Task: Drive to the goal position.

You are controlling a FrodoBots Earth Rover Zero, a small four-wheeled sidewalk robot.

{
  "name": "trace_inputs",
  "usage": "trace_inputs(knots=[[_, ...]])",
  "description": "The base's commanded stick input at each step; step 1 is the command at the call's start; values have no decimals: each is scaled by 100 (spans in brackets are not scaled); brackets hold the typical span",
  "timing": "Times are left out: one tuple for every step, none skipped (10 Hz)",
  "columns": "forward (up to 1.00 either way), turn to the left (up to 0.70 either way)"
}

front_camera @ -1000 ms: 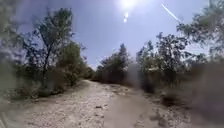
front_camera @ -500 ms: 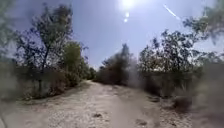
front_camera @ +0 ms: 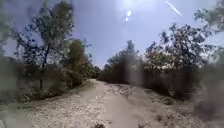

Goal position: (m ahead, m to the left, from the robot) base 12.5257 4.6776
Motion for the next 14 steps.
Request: trace_inputs(knots=[[70,0],[70,0],[70,0],[70,0],[70,0],[70,0],[70,0],[70,0],[70,0],[70,0],[70,0],[70,0],[70,0],[70,0]])
